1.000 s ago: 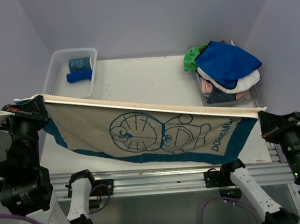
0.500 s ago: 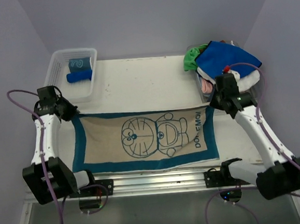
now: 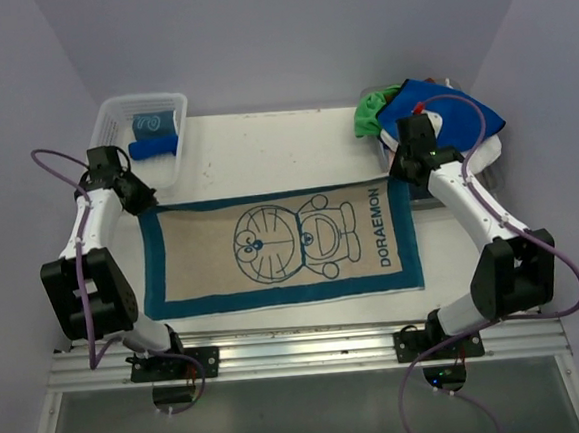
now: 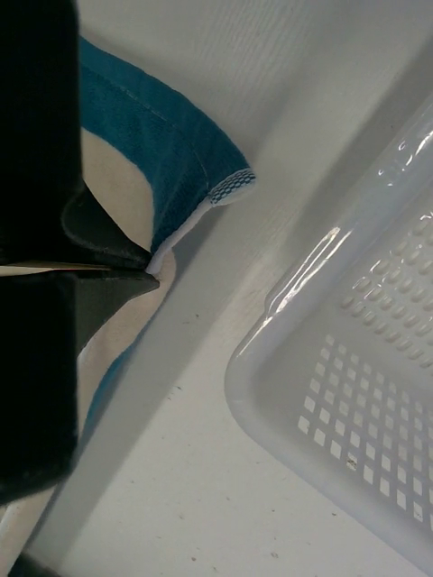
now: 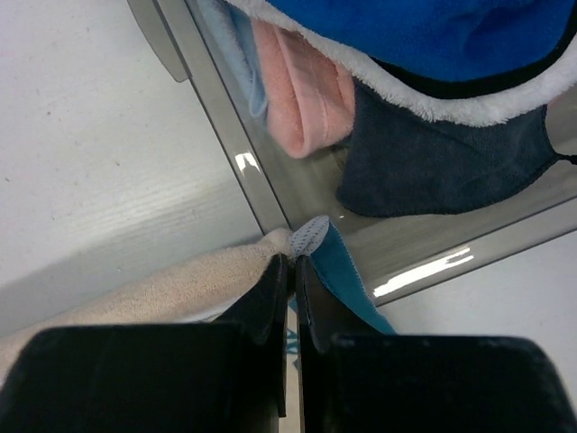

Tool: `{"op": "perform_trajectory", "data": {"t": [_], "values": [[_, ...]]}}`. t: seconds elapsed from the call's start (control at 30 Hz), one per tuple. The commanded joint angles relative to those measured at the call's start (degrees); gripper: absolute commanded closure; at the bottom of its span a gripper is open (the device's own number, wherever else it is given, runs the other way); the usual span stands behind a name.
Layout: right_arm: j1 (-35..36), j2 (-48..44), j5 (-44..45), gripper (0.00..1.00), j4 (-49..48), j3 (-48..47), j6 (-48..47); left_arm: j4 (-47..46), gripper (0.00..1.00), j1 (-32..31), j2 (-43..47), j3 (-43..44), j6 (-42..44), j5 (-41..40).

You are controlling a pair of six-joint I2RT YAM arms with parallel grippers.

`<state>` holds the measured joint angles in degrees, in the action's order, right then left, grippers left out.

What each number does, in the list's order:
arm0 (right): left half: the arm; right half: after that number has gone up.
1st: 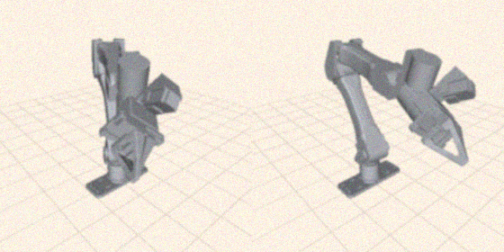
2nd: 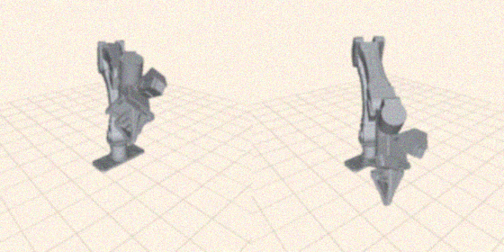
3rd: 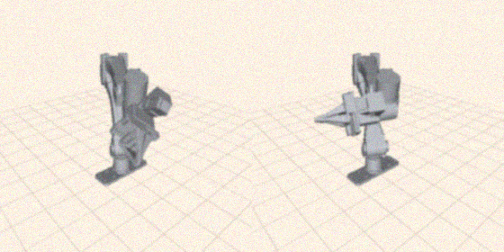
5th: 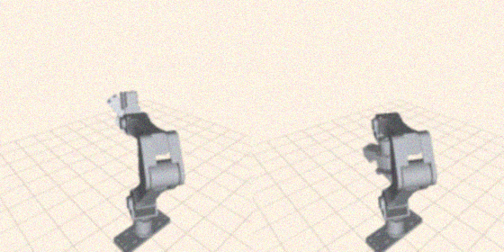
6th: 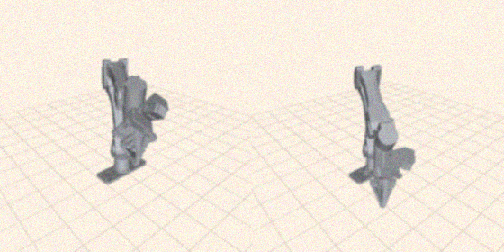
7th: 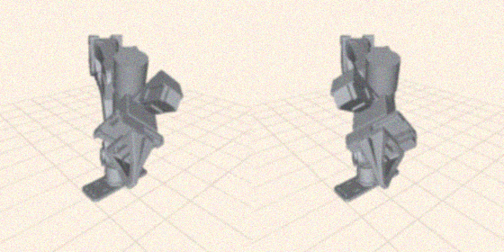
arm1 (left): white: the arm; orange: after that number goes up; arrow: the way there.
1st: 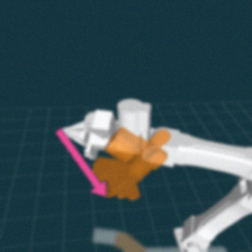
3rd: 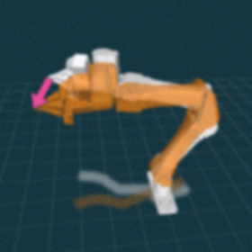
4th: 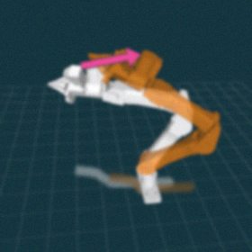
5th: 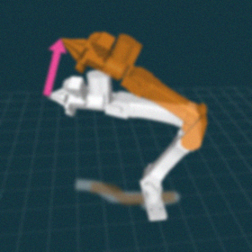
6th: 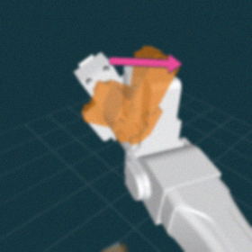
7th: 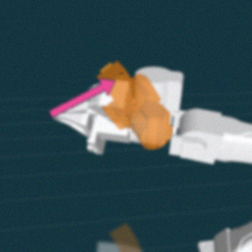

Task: Roll the towels
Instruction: Fold the towel

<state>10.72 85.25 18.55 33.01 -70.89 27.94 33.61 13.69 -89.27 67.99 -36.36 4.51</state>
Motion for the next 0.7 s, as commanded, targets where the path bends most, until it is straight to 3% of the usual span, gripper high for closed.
{"op": "perform_trajectory", "data": {"t": [0.0, 0.47, 0.67], "values": [[-0.96, -2.71, 1.14, 1.00, 0.72, -0.31, -0.70, -0.12, 1.00, -0.25, 3.83, 1.19, 1.02, -1.70], [-0.97, -23.28, -2.46, 1.00, 13.30, 16.30, 7.12, 14.55, 1.00, -0.77, 32.12, -19.45, -1.70, -3.11], [-0.96, -27.41, -1.93, 1.00, 17.69, 19.21, 9.93, 18.77, 1.00, -0.77, 39.08, -22.28, -3.10, -4.25]]}}
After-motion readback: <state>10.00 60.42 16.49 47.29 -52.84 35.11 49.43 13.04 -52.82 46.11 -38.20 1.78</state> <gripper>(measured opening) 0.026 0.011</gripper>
